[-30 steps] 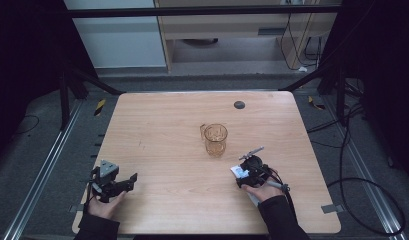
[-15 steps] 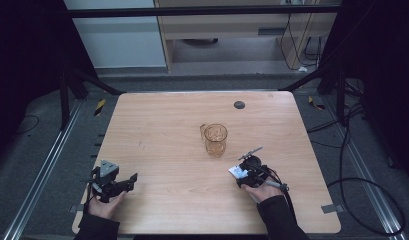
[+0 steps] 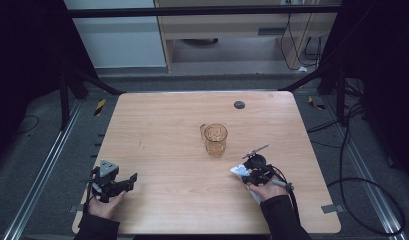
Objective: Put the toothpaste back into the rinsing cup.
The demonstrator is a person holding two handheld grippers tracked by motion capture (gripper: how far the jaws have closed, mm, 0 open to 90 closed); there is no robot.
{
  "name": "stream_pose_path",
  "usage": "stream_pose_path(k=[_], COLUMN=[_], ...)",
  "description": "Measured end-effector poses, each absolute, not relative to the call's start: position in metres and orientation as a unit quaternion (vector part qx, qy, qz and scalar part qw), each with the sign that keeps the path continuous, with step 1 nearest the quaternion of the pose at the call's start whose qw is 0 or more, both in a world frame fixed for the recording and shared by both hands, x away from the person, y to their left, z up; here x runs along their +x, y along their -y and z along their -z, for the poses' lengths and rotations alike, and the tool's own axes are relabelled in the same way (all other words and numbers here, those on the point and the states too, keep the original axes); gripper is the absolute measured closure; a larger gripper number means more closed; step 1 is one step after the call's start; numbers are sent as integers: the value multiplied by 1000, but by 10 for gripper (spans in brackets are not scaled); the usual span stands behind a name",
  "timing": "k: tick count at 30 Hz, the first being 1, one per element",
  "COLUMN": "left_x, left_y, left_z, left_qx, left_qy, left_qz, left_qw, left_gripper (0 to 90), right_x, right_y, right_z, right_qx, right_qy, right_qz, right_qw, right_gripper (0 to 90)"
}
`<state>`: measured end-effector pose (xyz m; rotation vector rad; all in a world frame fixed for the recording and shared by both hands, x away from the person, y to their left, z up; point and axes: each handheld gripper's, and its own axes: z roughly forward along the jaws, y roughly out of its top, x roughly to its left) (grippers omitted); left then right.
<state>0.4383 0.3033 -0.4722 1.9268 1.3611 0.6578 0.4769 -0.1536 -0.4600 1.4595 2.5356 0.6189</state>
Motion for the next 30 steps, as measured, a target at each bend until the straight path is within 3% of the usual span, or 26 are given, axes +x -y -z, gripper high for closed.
stream_pose_path(k=[12, 30], left_x=[438, 438], left_y=[-303, -303], left_z=[472, 472], left_qx=[741, 740], left_qy=[-522, -522], left_qz=[-253, -254], left_qw=[339, 339], left_gripper=[249, 249], right_x=[466, 461], right_y=[164, 147], right_z=[419, 363], right_qx=[473, 438], right_qy=[-805, -678], right_qz=[-338, -544], right_qw=[116, 230], right_gripper=[733, 730])
